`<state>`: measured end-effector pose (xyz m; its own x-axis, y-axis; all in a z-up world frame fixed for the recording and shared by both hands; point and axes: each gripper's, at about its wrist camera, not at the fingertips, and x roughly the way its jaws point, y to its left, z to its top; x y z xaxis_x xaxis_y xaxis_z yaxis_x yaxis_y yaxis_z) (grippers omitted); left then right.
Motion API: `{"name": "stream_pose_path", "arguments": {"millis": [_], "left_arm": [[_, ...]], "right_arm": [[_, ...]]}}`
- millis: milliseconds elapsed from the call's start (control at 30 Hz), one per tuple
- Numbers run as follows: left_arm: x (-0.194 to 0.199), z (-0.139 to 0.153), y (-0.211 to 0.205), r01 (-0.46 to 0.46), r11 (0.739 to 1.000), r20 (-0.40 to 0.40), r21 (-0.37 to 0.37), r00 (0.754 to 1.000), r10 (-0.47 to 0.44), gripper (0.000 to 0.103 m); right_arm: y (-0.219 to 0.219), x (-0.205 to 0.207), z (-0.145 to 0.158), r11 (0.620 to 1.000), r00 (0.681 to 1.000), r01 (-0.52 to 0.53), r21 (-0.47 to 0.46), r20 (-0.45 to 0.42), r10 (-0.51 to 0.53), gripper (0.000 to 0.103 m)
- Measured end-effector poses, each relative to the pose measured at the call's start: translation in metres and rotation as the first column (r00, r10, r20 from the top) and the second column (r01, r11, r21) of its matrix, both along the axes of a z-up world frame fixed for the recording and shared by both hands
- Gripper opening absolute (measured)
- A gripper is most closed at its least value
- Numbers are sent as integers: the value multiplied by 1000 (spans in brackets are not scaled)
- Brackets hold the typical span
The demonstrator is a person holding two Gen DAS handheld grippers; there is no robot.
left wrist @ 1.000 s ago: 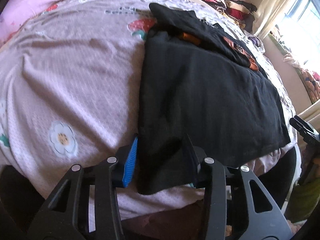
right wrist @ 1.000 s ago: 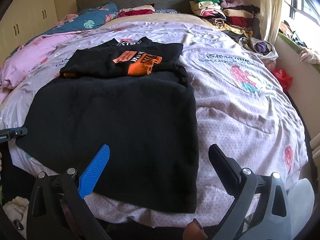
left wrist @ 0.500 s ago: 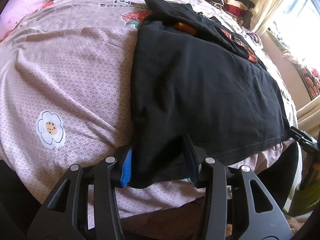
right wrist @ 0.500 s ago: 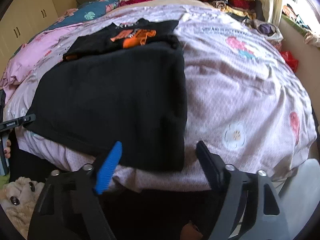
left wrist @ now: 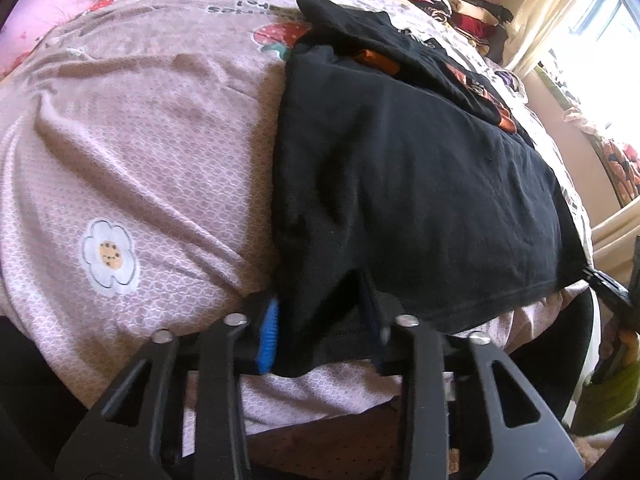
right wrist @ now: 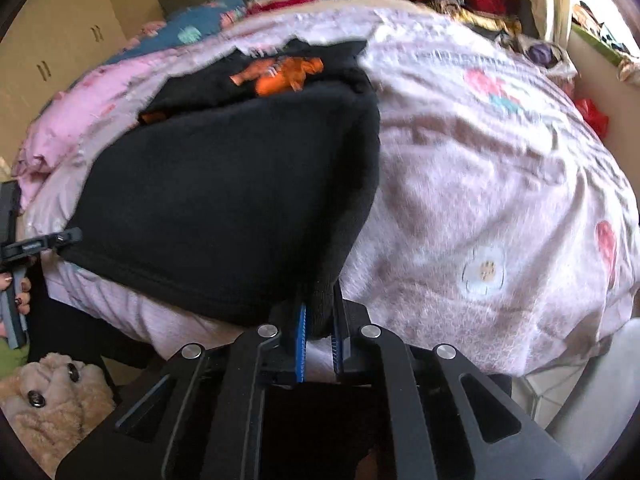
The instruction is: Fold small clothes
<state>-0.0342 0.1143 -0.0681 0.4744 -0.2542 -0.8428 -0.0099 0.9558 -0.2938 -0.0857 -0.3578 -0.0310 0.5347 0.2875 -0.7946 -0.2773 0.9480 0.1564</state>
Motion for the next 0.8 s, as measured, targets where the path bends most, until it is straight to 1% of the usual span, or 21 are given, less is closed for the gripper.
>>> {"name": "stream_pose_path", "arguments": {"millis": [33, 67, 133, 333, 433, 533, 700, 800], "left_arm": [[-1, 3, 2, -1, 1000, 6, -9, 1000, 1, 7], [-1, 6, 3, 0, 1000, 12, -19, 1000, 0, 5], [-4, 13, 5, 2, 1000, 29, -24, 1000, -2, 3], [-7, 46, 10, 2, 999, 120, -44, 993, 3, 2], [-6, 63, 12, -1, 999, 169, -46, 986, 9, 2], [-3, 78, 13, -9, 999, 212, -46, 977, 19, 2], [7, 98, 18, -34, 998, 257, -60, 965, 48, 2], [16, 107, 18, -46, 997, 282, -60, 957, 61, 2]], "right_arm": [[-2, -1, 7, 1000, 1000, 0, 17, 22, 0, 9], [-3, -2, 12, 1000, 999, 2, 30, 39, -3, 9], [-8, -2, 24, 998, 997, 7, 62, 77, -11, 9], [-16, 6, 50, 992, 989, 27, 121, 144, -44, 9], [-17, 10, 59, 990, 983, 41, 133, 172, -64, 9], [-17, 13, 71, 989, 972, 54, 139, 219, -84, 9], [-18, 19, 88, 985, 952, 72, 159, 282, -115, 9], [-20, 23, 96, 980, 942, 86, 178, 305, -138, 9]]}}
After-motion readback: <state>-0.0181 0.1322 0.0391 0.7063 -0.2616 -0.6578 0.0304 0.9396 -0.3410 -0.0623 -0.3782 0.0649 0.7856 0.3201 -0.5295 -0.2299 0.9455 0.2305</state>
